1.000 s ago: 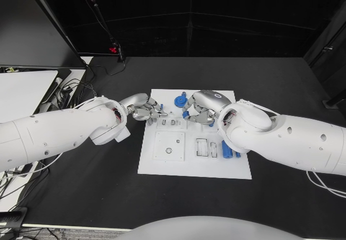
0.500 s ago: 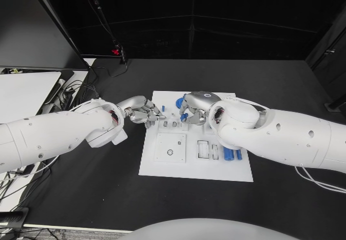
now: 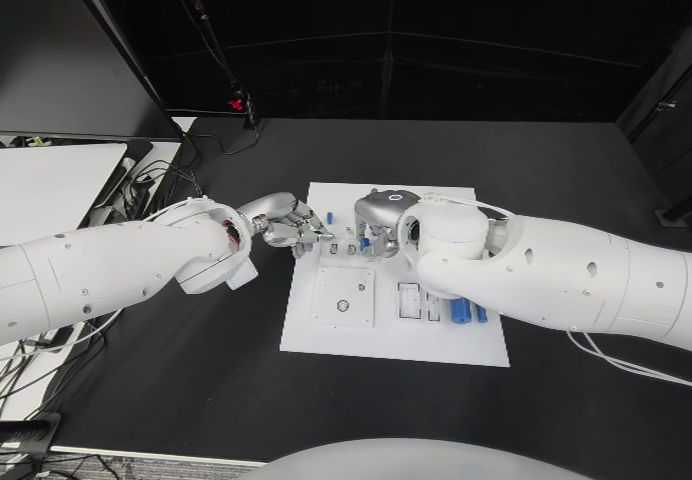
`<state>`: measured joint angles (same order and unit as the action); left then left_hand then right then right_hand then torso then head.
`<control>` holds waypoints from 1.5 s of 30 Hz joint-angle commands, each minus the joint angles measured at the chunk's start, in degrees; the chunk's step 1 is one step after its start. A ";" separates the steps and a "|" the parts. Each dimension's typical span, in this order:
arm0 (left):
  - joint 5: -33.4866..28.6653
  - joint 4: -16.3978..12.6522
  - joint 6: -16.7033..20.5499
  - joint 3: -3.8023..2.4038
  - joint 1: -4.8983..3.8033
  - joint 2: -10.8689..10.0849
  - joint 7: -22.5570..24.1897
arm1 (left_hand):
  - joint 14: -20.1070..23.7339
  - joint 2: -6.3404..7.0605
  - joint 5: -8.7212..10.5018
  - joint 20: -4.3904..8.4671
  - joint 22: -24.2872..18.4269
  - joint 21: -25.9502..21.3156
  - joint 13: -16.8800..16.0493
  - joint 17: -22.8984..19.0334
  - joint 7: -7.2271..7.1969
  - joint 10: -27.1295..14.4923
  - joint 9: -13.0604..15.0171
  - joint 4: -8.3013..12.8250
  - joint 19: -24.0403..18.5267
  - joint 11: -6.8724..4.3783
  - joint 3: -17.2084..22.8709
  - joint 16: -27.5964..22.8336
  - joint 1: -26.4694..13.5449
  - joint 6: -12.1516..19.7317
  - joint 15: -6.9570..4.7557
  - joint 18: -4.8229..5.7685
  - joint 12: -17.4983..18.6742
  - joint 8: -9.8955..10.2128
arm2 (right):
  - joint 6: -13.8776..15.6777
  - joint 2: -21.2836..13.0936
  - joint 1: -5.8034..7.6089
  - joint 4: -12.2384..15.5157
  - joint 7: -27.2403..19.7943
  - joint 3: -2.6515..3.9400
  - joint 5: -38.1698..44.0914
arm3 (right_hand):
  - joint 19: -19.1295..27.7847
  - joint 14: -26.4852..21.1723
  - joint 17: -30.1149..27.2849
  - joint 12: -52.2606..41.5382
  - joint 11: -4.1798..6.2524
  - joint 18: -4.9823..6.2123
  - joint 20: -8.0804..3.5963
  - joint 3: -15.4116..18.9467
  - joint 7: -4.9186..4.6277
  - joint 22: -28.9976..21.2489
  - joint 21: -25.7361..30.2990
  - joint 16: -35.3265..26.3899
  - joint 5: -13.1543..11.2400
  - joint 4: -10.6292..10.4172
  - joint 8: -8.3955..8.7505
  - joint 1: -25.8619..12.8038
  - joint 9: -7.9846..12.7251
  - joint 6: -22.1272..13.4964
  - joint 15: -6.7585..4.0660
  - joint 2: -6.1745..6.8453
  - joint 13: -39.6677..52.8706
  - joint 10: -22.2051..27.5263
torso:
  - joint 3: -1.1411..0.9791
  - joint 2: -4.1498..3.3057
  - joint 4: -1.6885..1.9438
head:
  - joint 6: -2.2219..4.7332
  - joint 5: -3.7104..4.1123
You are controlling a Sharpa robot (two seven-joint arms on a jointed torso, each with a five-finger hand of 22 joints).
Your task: Assemble the parts on the task board
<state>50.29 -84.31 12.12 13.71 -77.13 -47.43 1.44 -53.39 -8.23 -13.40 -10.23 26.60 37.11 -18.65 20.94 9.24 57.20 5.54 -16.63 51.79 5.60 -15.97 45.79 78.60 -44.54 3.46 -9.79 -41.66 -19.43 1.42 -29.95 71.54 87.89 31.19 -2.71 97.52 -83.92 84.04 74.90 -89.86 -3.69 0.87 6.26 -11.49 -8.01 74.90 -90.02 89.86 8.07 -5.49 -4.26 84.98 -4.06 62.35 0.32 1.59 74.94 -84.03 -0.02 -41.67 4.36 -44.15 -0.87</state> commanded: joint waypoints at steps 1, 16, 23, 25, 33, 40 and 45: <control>-0.20 0.08 -0.47 -0.05 -0.10 0.08 0.18 | 0.47 0.35 -0.35 0.08 0.08 -0.35 0.00 0.06 0.01 -0.43 0.05 0.02 -0.31 -0.09 -0.28 -0.37 0.22 0.21 0.08 -0.62 0.22 -0.23 | -5.29 0.72 0.14 -0.70 3.41 0.05 3.64 | -6.08 5.96 15.10 -0.14 -0.25 -0.87 0.46 0.04 0.15 15.10 0.02 0.14 -0.41 0.41 0.05 -0.10 -0.06 0.13 0.27 -0.26 15.06 -5.97 | -0.01 0.00 -0.03 | 0.07 0.05; -0.20 0.66 -0.38 -0.05 -0.08 0.35 0.23 | 0.43 0.22 -0.51 0.09 0.10 -0.37 0.01 0.08 -0.02 -0.37 0.05 0.02 -0.28 -0.12 -0.19 -0.36 0.52 0.27 0.05 -0.63 0.26 -0.23 | -4.73 3.07 0.12 -2.99 3.80 0.04 5.96 | -6.08 5.96 15.10 -0.14 -0.23 -0.87 0.51 0.01 0.20 15.10 0.02 0.14 -0.76 0.45 0.08 -0.17 -0.05 0.17 0.30 -0.28 15.06 -5.97 | -0.05 -0.13 0.00 | 0.09 0.00; -0.20 0.81 -0.40 -0.05 -0.07 0.48 0.28 | 0.43 0.22 -0.51 0.09 0.10 -0.37 0.01 0.08 -0.02 -0.37 0.05 0.02 -0.28 -0.12 -0.19 -0.36 0.52 0.27 0.05 -0.63 0.26 -0.23 | -4.75 3.89 0.11 -3.59 3.65 0.04 5.60 | -6.08 5.96 15.10 -0.14 -0.22 -0.87 0.52 0.01 0.20 15.10 0.02 0.14 -0.83 0.44 0.10 -0.21 -0.05 0.16 0.30 -0.27 15.06 -5.97 | -0.05 -0.11 0.03 | -0.05 -0.05; -0.20 0.86 -0.39 -0.05 -0.07 0.51 0.28 | 0.43 0.22 -0.51 0.09 0.10 -0.37 0.01 0.08 -0.02 -0.37 0.05 0.02 -0.28 -0.12 -0.19 -0.36 0.52 0.27 0.05 -0.63 0.26 -0.23 | -4.74 4.07 0.11 -3.70 3.57 0.04 5.31 | -6.08 5.96 15.10 -0.14 -0.22 -0.87 0.52 0.01 0.20 15.10 0.02 0.14 -0.83 0.44 0.10 -0.21 -0.05 0.16 0.30 -0.27 15.06 -5.97 | -0.04 -0.11 0.04 | -0.09 -0.08; -0.20 0.97 -0.38 -0.05 -0.07 0.61 0.27 | 0.42 0.15 -0.57 0.10 0.11 -0.37 0.02 0.08 -0.02 -0.35 0.05 0.02 -0.27 -0.14 -0.14 -0.36 0.65 0.29 0.04 -0.64 0.28 -0.23 | -5.12 4.39 0.10 -3.94 3.55 0.04 4.87 | -6.08 5.96 15.10 -0.14 -0.26 -0.87 0.54 0.04 0.10 15.10 0.02 0.14 -1.00 0.41 0.18 -0.38 -0.02 0.08 0.31 -0.22 15.06 -5.97 | 0.01 -0.10 0.05 | -0.26 -0.24; -0.20 1.02 -0.37 -0.05 -0.07 0.65 0.25 | 0.42 0.14 -0.57 0.10 0.11 -0.37 0.02 0.08 -0.02 -0.35 0.05 0.02 -0.27 -0.14 -0.13 -0.36 0.67 0.30 0.04 -0.64 0.28 -0.24 | -5.81 4.74 0.09 -4.21 3.65 0.04 4.78 | -6.08 5.96 15.10 -0.14 -0.29 -0.87 0.55 0.05 0.05 15.10 0.02 0.14 -1.04 0.41 0.22 -0.44 -0.01 0.03 0.32 -0.19 15.06 -5.97 | -0.05 -0.09 0.04 | -0.40 -0.27; -0.20 1.10 -0.39 -0.05 -0.07 0.74 0.27 | 0.41 0.11 -0.60 0.10 0.11 -0.38 0.02 0.08 -0.03 -0.34 0.05 0.02 -0.26 -0.15 -0.11 -0.36 0.75 0.31 0.04 -0.64 0.29 -0.24 | -6.23 4.90 0.08 -4.28 3.68 0.03 4.66 | -6.08 5.96 15.10 -0.14 -0.34 -0.87 0.58 0.06 -0.01 15.10 0.02 0.14 -1.07 0.40 0.30 -0.54 0.02 -0.09 0.35 -0.15 15.06 -5.97 | -0.06 -0.09 0.07 | -0.43 -0.29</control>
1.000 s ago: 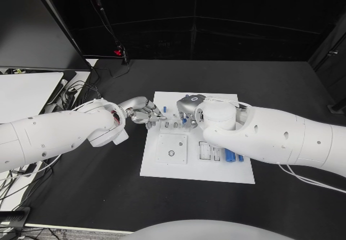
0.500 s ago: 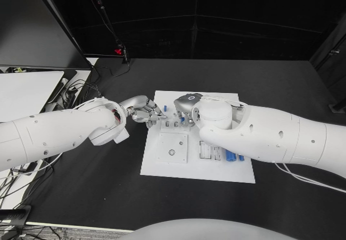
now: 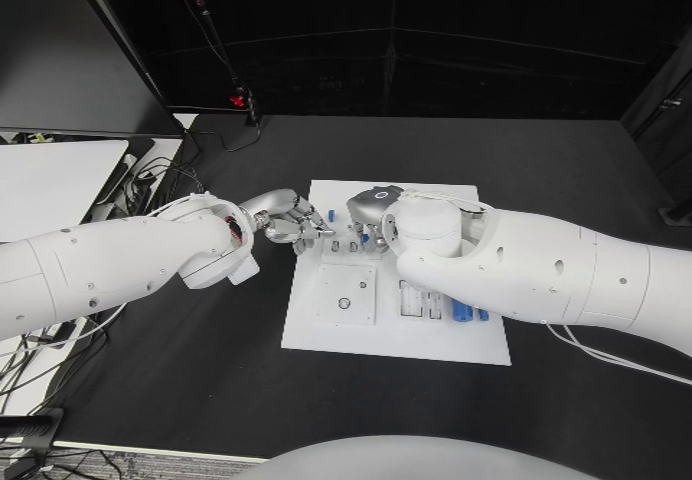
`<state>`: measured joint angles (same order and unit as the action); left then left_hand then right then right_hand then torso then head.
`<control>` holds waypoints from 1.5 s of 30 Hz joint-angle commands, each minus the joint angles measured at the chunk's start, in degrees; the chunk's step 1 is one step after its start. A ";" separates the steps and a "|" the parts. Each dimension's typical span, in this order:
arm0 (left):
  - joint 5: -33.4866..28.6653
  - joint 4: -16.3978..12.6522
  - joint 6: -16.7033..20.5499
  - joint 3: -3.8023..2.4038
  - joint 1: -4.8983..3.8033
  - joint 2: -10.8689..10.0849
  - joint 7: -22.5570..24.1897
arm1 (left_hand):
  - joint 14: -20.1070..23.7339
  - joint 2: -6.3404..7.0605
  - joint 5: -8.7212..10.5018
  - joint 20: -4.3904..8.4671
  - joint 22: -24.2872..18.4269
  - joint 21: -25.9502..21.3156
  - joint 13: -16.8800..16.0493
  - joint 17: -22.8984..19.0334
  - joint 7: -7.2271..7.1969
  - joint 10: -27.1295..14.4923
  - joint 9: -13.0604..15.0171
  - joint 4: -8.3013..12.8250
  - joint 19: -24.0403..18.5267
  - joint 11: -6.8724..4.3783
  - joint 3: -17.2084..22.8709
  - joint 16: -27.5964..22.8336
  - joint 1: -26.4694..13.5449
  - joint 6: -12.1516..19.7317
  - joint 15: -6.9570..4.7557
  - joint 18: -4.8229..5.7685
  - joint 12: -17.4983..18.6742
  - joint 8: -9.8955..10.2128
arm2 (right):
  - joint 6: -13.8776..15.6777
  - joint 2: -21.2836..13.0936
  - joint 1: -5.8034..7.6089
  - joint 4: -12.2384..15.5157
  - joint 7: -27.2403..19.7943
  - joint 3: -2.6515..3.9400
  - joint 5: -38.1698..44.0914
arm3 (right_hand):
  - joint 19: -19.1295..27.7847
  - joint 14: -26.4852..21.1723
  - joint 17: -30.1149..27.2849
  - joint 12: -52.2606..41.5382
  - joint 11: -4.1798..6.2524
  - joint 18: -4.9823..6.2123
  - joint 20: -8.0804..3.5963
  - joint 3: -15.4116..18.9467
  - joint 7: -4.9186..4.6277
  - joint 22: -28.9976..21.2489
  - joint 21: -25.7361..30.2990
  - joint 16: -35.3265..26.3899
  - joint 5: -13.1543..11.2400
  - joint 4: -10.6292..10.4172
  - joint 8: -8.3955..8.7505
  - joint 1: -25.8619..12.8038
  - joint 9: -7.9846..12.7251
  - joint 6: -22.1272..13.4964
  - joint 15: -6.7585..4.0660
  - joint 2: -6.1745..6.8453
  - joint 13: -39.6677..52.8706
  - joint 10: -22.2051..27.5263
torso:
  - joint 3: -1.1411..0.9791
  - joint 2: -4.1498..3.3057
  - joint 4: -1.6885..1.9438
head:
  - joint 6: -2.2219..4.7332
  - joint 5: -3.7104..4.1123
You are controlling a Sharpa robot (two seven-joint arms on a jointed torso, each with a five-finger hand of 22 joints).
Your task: Assemble the parts on the task board
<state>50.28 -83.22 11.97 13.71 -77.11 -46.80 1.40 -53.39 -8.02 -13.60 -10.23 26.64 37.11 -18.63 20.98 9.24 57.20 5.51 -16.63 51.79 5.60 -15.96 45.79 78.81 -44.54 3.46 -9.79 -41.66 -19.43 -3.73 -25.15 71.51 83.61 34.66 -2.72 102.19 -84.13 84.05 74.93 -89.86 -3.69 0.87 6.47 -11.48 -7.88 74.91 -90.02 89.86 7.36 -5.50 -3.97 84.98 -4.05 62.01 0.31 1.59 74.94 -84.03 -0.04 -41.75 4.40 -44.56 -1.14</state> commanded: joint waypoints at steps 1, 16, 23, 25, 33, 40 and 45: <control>-0.19 0.04 -0.25 -0.05 -0.09 0.13 0.31 | 0.41 -0.10 -0.39 0.10 0.07 -0.38 0.00 0.05 -0.03 -0.34 0.09 0.02 -0.26 -0.15 -0.11 -0.36 0.54 0.31 0.04 -0.64 0.29 -0.24 | -1.11 0.12 0.10 0.00 0.22 0.04 -0.02 | -5.87 5.95 15.07 -0.14 -0.34 -0.87 0.37 0.06 -0.15 15.09 0.02 0.14 -0.37 0.41 0.01 -0.55 0.01 0.24 0.36 -0.14 15.06 -5.97 | -0.04 0.00 0.03 | -0.03 -0.02; -0.19 0.24 -0.18 -0.05 -0.08 0.31 0.26 | 0.41 -0.10 -0.39 0.10 0.07 -0.38 0.00 0.05 -0.03 -0.34 0.09 0.02 -0.26 -0.15 -0.11 -0.36 0.54 0.31 0.04 -0.64 0.29 -0.24 | -0.98 0.24 0.10 0.03 0.04 0.04 -0.20 | -5.87 5.95 15.07 -0.14 -0.65 -0.87 0.54 0.13 -0.51 15.09 0.02 0.14 -0.60 0.39 0.33 -1.04 0.15 -0.53 0.55 0.12 15.06 -5.97 | -0.02 0.02 0.02 | -0.19 0.22; -0.19 0.22 -0.11 -0.05 -0.08 0.25 0.14 | 0.40 -0.14 -0.43 0.10 0.08 -0.39 0.01 0.05 -0.03 -0.33 0.09 0.01 -0.25 -0.16 -0.09 -0.37 0.66 0.33 0.03 -0.64 0.32 -0.25 | -0.79 0.32 0.10 0.02 -0.11 0.04 -0.34 | -5.87 5.95 15.07 -0.14 -0.86 -0.87 0.69 0.24 -0.74 15.09 0.02 0.14 -1.29 0.34 0.40 -1.41 0.22 -1.16 0.73 0.32 15.06 -5.97 | -0.03 0.00 0.00 | -0.20 0.22; -0.19 0.19 -0.15 -0.05 -0.08 0.23 0.10 | 0.40 -0.14 -0.43 0.10 0.08 -0.39 0.01 0.05 -0.03 -0.33 0.09 0.01 -0.25 -0.16 -0.09 -0.37 0.66 0.33 0.03 -0.64 0.32 -0.25 | -0.84 0.37 0.10 0.01 -0.13 0.04 -0.38 | -5.87 5.95 15.07 -0.14 -0.90 -0.87 0.72 0.23 -0.78 15.09 0.02 0.14 -1.35 0.36 0.42 -1.42 0.24 -1.30 0.76 0.36 15.06 -5.97 | 0.00 -0.01 0.01 | -0.22 0.26; -0.19 0.18 -0.18 -0.05 -0.08 0.24 -0.01 | 0.40 -0.17 -0.44 0.11 0.09 -0.39 0.02 0.06 -0.04 -0.32 0.09 0.01 -0.24 -0.17 -0.07 -0.37 0.75 0.34 0.03 -0.64 0.34 -0.25 | -1.12 0.44 0.10 -0.19 -0.21 0.04 -0.65 | -5.87 5.95 15.07 -0.14 -0.94 -0.87 0.76 0.22 -0.83 15.09 0.02 0.14 -1.42 0.39 0.43 -1.44 0.26 -1.51 0.80 0.40 15.06 -5.97 | 0.00 0.00 -0.01 | -0.28 0.27; -0.19 0.20 -0.18 -0.05 -0.08 0.21 -0.07 | 0.40 -0.17 -0.44 0.11 0.09 -0.39 0.02 0.06 -0.04 -0.32 0.09 0.01 -0.24 -0.17 -0.07 -0.37 0.75 0.34 0.03 -0.64 0.34 -0.25 | -1.17 0.59 0.09 -0.32 -0.36 0.04 -0.84 | -5.87 5.95 15.07 -0.14 -1.02 -0.87 0.87 0.19 -0.88 15.09 0.02 0.14 -1.51 0.80 0.40 -1.18 0.27 -1.99 0.90 0.82 15.06 -5.97 | -0.04 0.01 0.00 | -0.32 0.26; -0.19 0.20 -0.22 -0.05 -0.08 0.22 -0.10 | 0.40 -0.17 -0.44 0.11 0.09 -0.39 0.02 0.06 -0.04 -0.32 0.09 0.01 -0.24 -0.17 -0.07 -0.37 0.75 0.34 0.03 -0.64 0.34 -0.25 | -1.33 0.75 0.09 -0.39 -0.31 0.04 -1.12 | -5.87 5.95 15.07 -0.14 -1.17 -0.87 0.93 0.32 -1.08 15.09 0.02 0.14 -1.56 0.84 0.41 -1.37 0.28 -2.40 0.94 1.14 15.06 -5.97 | 0.00 0.00 -0.01 | -0.49 0.34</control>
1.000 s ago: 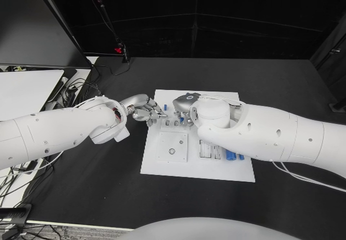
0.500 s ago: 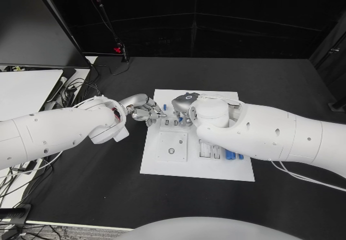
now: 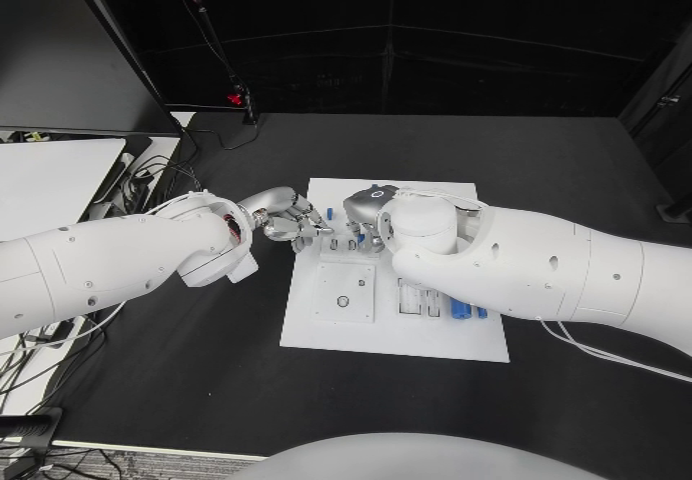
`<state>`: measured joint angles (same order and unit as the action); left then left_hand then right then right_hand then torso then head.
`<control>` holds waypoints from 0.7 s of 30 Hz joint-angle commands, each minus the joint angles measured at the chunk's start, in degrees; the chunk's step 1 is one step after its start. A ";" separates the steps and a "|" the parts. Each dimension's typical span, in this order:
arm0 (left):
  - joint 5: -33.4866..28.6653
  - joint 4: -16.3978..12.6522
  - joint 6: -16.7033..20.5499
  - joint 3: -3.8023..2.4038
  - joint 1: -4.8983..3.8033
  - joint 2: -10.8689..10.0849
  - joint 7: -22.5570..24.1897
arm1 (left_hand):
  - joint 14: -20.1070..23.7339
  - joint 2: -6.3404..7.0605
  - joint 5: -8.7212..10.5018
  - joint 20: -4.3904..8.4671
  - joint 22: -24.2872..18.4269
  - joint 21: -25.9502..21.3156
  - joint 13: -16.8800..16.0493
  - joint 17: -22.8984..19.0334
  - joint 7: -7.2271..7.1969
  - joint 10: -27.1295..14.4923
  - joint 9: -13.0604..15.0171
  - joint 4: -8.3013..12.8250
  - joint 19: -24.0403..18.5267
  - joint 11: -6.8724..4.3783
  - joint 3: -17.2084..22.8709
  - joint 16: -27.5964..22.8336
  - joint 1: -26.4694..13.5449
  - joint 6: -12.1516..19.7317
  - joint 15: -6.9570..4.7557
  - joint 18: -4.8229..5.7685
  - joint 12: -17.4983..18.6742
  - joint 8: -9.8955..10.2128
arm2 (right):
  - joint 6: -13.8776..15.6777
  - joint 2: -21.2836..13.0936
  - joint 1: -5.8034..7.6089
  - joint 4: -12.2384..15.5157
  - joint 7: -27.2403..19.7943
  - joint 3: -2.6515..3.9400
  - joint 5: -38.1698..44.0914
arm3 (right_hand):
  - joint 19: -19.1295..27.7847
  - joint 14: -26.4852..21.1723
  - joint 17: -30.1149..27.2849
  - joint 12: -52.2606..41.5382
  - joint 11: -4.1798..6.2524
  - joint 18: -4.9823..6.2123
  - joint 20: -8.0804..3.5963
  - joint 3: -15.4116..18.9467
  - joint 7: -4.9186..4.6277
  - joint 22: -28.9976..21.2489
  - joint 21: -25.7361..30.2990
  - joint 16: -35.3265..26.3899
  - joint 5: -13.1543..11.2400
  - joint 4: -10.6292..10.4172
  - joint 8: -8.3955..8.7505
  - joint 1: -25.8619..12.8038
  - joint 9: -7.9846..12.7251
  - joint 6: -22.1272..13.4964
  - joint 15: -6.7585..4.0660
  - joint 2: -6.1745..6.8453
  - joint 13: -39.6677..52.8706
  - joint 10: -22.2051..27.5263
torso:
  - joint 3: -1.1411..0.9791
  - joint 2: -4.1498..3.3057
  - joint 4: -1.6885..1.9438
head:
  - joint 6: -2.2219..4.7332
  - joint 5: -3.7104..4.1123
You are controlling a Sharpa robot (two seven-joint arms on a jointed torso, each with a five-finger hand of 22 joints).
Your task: Assemble the parts on the task board
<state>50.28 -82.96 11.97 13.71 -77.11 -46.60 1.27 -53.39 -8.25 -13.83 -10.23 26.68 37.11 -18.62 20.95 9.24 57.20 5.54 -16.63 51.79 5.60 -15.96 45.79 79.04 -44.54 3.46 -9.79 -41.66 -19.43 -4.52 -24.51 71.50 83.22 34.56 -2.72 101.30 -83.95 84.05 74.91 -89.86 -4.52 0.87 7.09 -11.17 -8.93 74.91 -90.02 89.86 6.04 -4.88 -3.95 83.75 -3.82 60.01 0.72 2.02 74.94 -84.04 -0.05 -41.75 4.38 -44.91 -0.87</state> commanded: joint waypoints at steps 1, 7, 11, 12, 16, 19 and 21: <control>-0.19 -0.06 -0.22 -0.05 -0.09 0.01 0.03 | 0.40 0.06 -0.22 0.11 0.05 -0.39 0.01 0.08 -0.04 -0.32 0.05 0.01 -0.24 -0.17 -0.07 -0.36 0.52 0.34 0.03 -0.64 0.34 -0.26 | -0.58 0.13 0.09 -0.03 -0.22 0.04 -0.27 | -6.05 5.95 15.09 -0.14 -0.40 -0.87 0.33 0.04 -0.10 15.09 0.02 0.14 -0.25 0.22 0.39 -0.21 0.06 -0.52 0.54 0.78 15.06 -5.96 | 0.01 -0.01 0.00 | -0.13 0.07; -0.19 -0.10 -0.18 -0.05 -0.09 -0.05 -0.01 | 0.40 0.06 -0.22 0.11 0.05 -0.39 0.01 0.08 -0.04 -0.32 0.05 0.01 -0.24 -0.17 -0.07 -0.36 0.52 0.34 0.03 -0.64 0.34 -0.26 | -0.63 0.17 0.09 -0.11 -0.33 0.04 -0.37 | -6.05 5.95 15.09 -0.14 -0.66 -0.87 0.49 0.37 -0.39 15.09 0.02 0.14 -0.36 0.09 0.40 -0.79 0.09 -1.35 0.73 1.35 15.06 -5.96 | 0.01 -0.02 -0.01 | -0.24 0.07; -0.19 -0.11 -0.18 -0.05 -0.09 -0.07 -0.02 | 0.40 0.06 -0.22 0.11 0.05 -0.39 0.01 0.08 -0.04 -0.32 0.05 0.01 -0.24 -0.17 -0.07 -0.36 0.52 0.34 0.03 -0.64 0.34 -0.26 | -0.48 0.20 0.09 -0.12 -0.45 0.04 -0.40 | -6.05 5.95 15.09 -0.14 -0.89 -0.87 0.67 0.85 -0.64 15.09 0.02 0.14 -0.73 -0.13 0.41 -1.48 0.11 -2.36 0.91 2.18 15.06 -5.96 | 0.01 0.00 0.03 | -0.29 0.01; -0.19 -0.11 -0.18 -0.05 -0.09 -0.07 -0.03 | 0.40 0.06 -0.22 0.11 0.05 -0.39 0.01 0.08 -0.04 -0.32 0.05 0.01 -0.24 -0.17 -0.07 -0.36 0.52 0.34 0.03 -0.64 0.34 -0.26 | -0.48 0.21 0.09 -0.12 -0.47 0.04 -0.40 | -6.05 5.95 15.09 -0.14 -0.94 -0.87 0.71 0.96 -0.69 15.09 0.02 0.14 -0.85 -0.20 0.42 -1.63 0.12 -2.64 0.95 2.36 15.06 -5.96 | 0.00 -0.01 0.01 | -0.31 0.00; -0.19 -0.09 -0.17 -0.05 -0.09 -0.07 -0.03 | 0.40 0.06 -0.22 0.11 0.05 -0.39 0.01 0.08 -0.04 -0.32 0.05 0.01 -0.24 -0.17 -0.07 -0.36 0.52 0.34 0.03 -0.64 0.34 -0.26 | -0.45 0.25 0.08 -0.14 -0.67 0.04 -0.40 | -6.05 5.95 15.09 -0.14 -1.23 -0.87 0.96 1.53 -0.98 15.09 0.02 0.14 -1.88 -0.90 0.35 -2.60 0.08 -3.96 1.19 3.50 15.06 -5.96 | -0.01 0.00 0.01 | -0.31 0.02; -0.19 -0.10 -0.16 -0.05 -0.09 -0.07 -0.04 | 0.40 0.06 -0.22 0.11 0.05 -0.39 0.01 0.08 -0.04 -0.32 0.05 0.01 -0.24 -0.17 -0.07 -0.36 0.52 0.34 0.03 -0.64 0.34 -0.26 | -0.37 0.24 0.08 -0.17 -0.81 0.04 -0.41 | -6.05 5.95 15.09 -0.14 -1.29 -0.87 1.03 1.65 -1.05 15.09 0.02 0.14 -2.26 -1.28 0.35 -2.91 0.08 -4.45 1.26 3.92 15.06 -5.96 | 0.01 0.01 0.03 | -0.34 0.06; -0.19 -0.10 -0.16 -0.05 -0.09 -0.06 -0.05 | 0.38 -0.04 -0.24 0.11 0.07 -0.40 0.02 0.09 -0.05 -0.28 0.06 -0.01 -0.22 -0.18 -0.02 -0.36 0.72 0.36 0.01 -0.65 0.37 -0.27 | -0.21 0.22 0.08 -0.19 -0.86 0.04 -0.41 | -6.05 5.95 15.09 -0.14 -1.30 -0.87 1.04 1.65 -1.06 15.09 0.02 0.14 -2.31 -1.34 0.33 -2.94 0.07 -4.50 1.27 3.97 15.06 -5.96 | 0.01 0.01 0.03 | -0.34 0.06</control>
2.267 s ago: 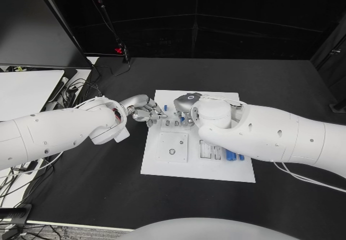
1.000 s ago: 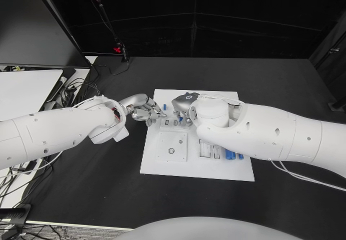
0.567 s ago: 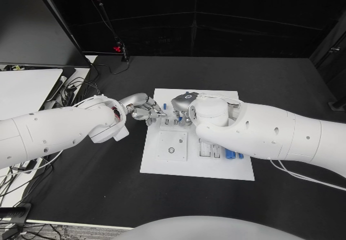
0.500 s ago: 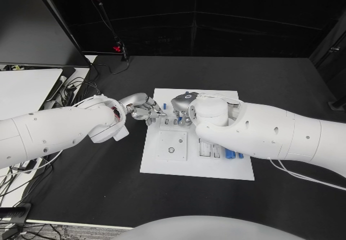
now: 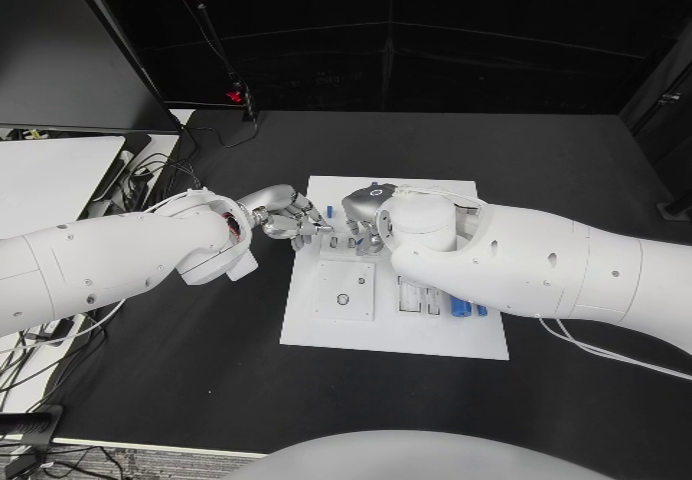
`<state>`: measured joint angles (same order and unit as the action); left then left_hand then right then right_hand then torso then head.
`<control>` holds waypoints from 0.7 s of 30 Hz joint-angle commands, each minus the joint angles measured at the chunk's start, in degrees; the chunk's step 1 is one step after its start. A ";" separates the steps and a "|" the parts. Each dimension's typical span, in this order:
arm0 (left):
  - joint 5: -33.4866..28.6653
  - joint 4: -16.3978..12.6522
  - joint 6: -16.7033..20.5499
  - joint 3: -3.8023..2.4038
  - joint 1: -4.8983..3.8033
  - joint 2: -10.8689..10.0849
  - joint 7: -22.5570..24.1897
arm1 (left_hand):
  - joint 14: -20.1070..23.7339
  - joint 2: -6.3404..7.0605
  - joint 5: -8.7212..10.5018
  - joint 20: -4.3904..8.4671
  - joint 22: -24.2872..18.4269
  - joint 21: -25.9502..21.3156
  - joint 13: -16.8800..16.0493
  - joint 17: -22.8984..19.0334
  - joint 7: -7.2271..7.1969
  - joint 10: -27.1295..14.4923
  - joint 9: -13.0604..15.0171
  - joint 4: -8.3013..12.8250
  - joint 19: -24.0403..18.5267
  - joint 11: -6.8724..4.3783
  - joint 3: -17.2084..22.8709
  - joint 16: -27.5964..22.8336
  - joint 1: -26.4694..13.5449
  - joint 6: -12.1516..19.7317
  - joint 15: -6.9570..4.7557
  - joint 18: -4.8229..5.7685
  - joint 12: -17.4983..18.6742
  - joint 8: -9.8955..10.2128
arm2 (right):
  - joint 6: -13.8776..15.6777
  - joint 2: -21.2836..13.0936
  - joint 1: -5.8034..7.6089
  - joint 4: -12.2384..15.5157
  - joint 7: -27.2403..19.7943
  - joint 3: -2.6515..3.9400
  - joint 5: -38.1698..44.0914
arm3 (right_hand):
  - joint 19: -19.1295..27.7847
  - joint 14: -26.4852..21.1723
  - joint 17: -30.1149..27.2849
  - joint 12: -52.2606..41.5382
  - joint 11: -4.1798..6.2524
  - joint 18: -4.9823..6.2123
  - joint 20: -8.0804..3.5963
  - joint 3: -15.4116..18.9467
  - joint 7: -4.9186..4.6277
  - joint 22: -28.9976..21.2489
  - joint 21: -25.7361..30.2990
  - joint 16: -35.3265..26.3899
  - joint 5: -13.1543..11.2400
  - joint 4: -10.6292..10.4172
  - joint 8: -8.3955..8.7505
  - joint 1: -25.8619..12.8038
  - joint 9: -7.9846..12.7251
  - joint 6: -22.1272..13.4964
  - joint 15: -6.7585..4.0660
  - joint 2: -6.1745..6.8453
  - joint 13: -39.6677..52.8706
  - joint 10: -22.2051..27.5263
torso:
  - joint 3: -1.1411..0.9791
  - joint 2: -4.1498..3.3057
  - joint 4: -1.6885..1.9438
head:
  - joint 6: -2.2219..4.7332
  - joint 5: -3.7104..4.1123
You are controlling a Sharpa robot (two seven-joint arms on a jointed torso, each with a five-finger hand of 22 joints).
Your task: Assemble the parts on the task board
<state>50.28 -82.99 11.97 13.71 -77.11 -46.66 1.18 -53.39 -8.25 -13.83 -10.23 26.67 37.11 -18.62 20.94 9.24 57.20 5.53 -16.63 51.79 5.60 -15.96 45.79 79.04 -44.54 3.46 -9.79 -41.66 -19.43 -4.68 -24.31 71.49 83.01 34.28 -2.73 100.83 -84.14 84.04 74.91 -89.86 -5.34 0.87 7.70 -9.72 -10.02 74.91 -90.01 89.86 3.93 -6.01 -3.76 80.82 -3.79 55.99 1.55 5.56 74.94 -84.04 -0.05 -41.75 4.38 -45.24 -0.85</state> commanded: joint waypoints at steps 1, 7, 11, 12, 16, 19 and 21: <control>-0.19 -0.07 -0.16 -0.05 -0.09 0.00 0.04 | 0.38 -0.04 -0.24 0.11 0.07 -0.40 0.02 0.10 -0.05 -0.28 0.07 -0.01 -0.22 -0.18 -0.02 -0.36 0.72 0.36 0.01 -0.65 0.37 -0.27 | 0.03 0.01 0.09 0.02 -0.59 0.04 0.06 | -5.86 5.96 15.09 -0.14 -0.48 -0.87 0.44 0.20 0.04 15.09 0.01 0.14 -0.20 -0.21 0.15 -0.01 0.04 -0.48 0.44 0.43 15.06 -5.96 | 0.01 0.01 0.03 | -0.02 0.04; -0.19 0.00 -0.18 -0.05 -0.09 0.09 0.11 | 0.38 -0.04 -0.24 0.11 0.07 -0.40 0.02 0.10 -0.05 -0.28 0.07 -0.01 -0.22 -0.18 -0.02 -0.36 0.72 0.36 0.01 -0.65 0.37 -0.27 | 1.77 -0.58 0.03 0.41 -0.84 0.04 0.06 | -5.86 5.96 15.09 -0.14 -0.49 -0.87 0.46 0.11 0.03 15.09 0.01 0.14 -0.27 -0.24 0.13 0.07 0.03 -0.55 0.46 0.39 15.06 -5.96 | -0.03 -0.02 0.08 | 0.14 0.13; -0.19 0.14 -0.12 -0.05 -0.09 0.28 0.44 | 0.38 -0.04 -0.24 0.11 0.07 -0.40 0.02 0.10 -0.05 -0.28 0.07 -0.01 -0.22 -0.18 -0.02 -0.36 0.72 0.36 0.01 -0.65 0.37 -0.27 | 8.05 -3.03 -0.36 2.29 -2.59 0.04 -0.21 | -5.86 5.96 15.09 -0.14 -0.53 -0.87 0.54 0.23 -0.02 15.09 0.01 0.14 -0.41 -1.31 -0.11 -0.65 -0.10 -0.50 0.50 1.16 15.06 -5.96 | -0.08 -0.03 0.15 | 0.23 0.05; -0.19 0.13 -0.01 -0.05 -0.09 0.26 0.63 | 0.38 -0.04 -0.24 0.11 0.07 -0.40 0.02 0.10 -0.05 -0.28 0.07 -0.01 -0.22 -0.18 -0.02 -0.36 0.72 0.36 0.01 -0.65 0.37 -0.27 | 10.01 -3.78 -0.43 2.77 -3.19 0.04 -0.51 | -5.86 5.96 15.09 -0.14 -0.62 -0.87 0.54 0.25 -0.12 15.09 0.01 0.14 -0.35 -2.04 -0.21 -1.19 -0.15 -0.38 0.46 1.39 15.06 -5.96 | -0.10 -0.06 0.17 | 0.23 -0.05; -0.19 0.10 0.80 -0.05 -0.08 0.19 1.68 | 0.36 -0.08 -0.26 0.12 0.08 -0.40 0.02 0.10 -0.05 -0.25 0.08 -0.02 -0.21 -0.18 0.00 -0.36 0.78 0.36 0.00 -0.65 0.38 -0.28 | 17.35 -6.71 -0.75 4.28 -5.97 0.03 -4.00 | -5.86 5.96 15.09 -0.14 -0.47 -0.87 0.59 0.23 0.04 15.09 0.01 0.14 0.92 -4.83 -0.54 -3.29 -0.31 0.24 0.52 1.66 15.06 -5.96 | 0.02 0.02 0.00 | 0.05 -0.36; -0.19 0.08 1.78 -0.04 -0.07 0.18 2.73 | 0.34 -0.09 -0.28 0.12 0.09 -0.40 0.02 0.11 -0.05 -0.22 0.08 -0.03 -0.20 -0.19 0.00 -0.35 0.79 0.35 0.00 -0.65 0.37 -0.29 | 22.20 -9.07 -1.11 5.52 -8.17 0.01 -7.06 | -5.86 5.96 15.09 -0.14 -0.28 -0.87 0.59 0.82 0.23 15.09 0.01 0.14 3.58 -6.06 -0.68 -4.55 -0.39 0.65 0.49 1.57 15.06 -5.96 | 0.01 0.00 0.02 | -0.04 -0.19; -0.19 0.06 2.42 -0.04 -0.07 0.17 3.43 | 0.31 -0.11 -0.30 0.12 0.09 -0.40 0.01 0.11 -0.06 -0.18 0.08 -0.05 -0.18 -0.19 -0.01 -0.34 0.79 0.34 -0.01 -0.66 0.36 -0.31 | 24.60 -10.46 -1.39 6.37 -9.25 0.00 -8.19 | -5.86 5.96 15.09 -0.14 -0.23 -0.87 0.57 1.13 0.26 15.09 0.01 0.14 4.29 -6.34 -0.64 -4.81 -0.38 0.66 0.47 1.68 15.06 -5.96 | 0.01 0.01 -0.08 | -0.06 -0.28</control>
<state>50.27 -82.85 12.67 13.72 -77.11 -46.51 2.20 -53.39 -8.47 -13.83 -10.23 26.67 36.89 -18.62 20.98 9.24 57.20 5.51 -16.63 51.79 5.60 -15.96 45.79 79.26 -44.54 3.46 -9.79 -41.67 -19.43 11.02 -34.49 70.11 88.73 29.16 -2.74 96.71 -83.93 84.04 74.91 -89.86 -5.54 0.87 7.91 -8.62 -9.75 74.91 -90.01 89.86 8.02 -12.19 -4.15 76.49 -4.13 56.34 1.54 7.17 74.94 -83.83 -0.07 -41.75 4.43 -45.25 -1.14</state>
